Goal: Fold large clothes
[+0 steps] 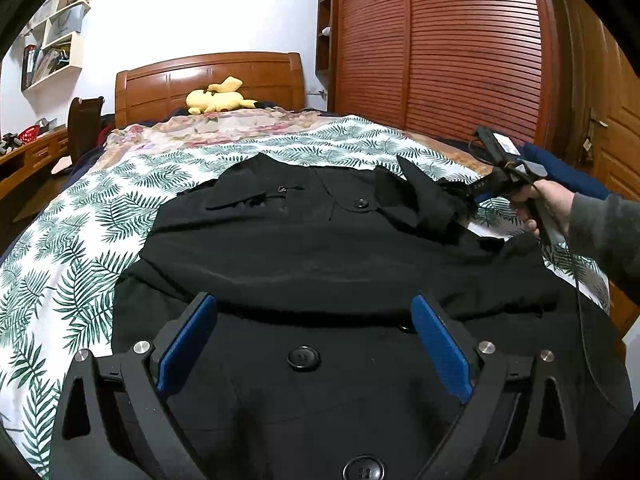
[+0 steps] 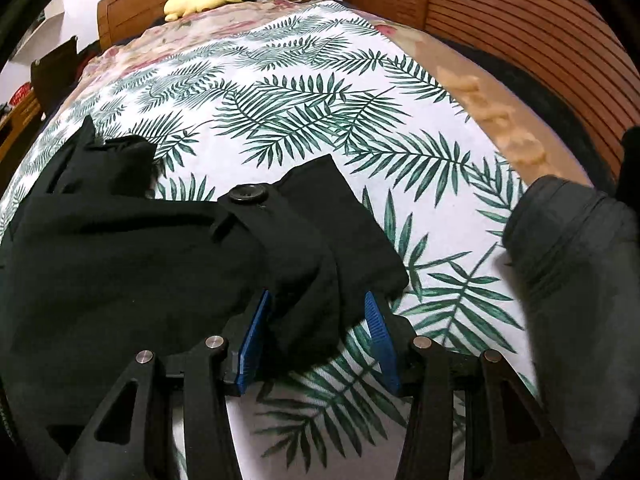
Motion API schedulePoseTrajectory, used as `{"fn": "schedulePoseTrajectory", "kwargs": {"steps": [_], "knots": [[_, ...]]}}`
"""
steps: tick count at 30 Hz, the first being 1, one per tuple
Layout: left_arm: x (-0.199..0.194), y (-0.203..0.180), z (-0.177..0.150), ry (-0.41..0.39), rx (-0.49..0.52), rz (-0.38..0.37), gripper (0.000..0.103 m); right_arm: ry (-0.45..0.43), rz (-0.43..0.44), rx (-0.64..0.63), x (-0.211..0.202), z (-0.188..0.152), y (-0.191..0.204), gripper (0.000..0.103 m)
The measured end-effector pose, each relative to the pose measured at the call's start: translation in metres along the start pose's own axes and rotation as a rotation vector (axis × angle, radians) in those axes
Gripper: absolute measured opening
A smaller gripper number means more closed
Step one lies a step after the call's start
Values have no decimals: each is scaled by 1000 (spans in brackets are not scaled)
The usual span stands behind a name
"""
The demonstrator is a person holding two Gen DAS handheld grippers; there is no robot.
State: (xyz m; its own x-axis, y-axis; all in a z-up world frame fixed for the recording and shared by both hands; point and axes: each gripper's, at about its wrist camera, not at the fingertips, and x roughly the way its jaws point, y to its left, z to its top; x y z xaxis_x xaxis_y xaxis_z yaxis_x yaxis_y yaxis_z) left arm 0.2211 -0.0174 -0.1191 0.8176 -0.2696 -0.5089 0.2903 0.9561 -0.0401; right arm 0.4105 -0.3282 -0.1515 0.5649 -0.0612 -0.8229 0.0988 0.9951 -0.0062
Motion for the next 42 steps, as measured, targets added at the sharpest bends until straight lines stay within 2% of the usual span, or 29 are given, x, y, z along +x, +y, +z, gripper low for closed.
{"fn": "schedulePoseTrajectory", "kwargs": {"steps": [4, 5, 10, 11, 16, 22, 29, 35, 39, 42], "knots": [[2, 0, 0, 5, 0, 4, 98, 7, -27, -32, 13, 0, 18, 50], [2, 0, 0, 4, 0, 4, 98, 2, -41, -58, 14, -2, 24, 47], [0, 3, 0, 3, -9, -8, 98, -22, -36, -129, 10, -5, 38, 14], [-1, 4, 1, 3, -14, -8, 98, -44, -34, -132, 2, -7, 41, 12], [-11, 9, -1, 2, -30, 0, 98, -146, 22, -153, -51, -10, 54, 10], [-31, 15, -5, -12, -21, 55, 98, -270, 86, -260, -126, -21, 99, 10], [-59, 26, -6, -23, -40, 115, 98, -380, 217, -391, -204, -62, 161, 10], [-86, 31, 0, -45, -46, 157, 98, -394, 335, -482, -235, -109, 207, 10], [-104, 30, 7, -69, -44, 154, 98, -365, 360, -508, -242, -139, 215, 11], [-115, 29, 9, -89, -36, 142, 98, -342, 395, -516, -244, -145, 213, 13]]}}
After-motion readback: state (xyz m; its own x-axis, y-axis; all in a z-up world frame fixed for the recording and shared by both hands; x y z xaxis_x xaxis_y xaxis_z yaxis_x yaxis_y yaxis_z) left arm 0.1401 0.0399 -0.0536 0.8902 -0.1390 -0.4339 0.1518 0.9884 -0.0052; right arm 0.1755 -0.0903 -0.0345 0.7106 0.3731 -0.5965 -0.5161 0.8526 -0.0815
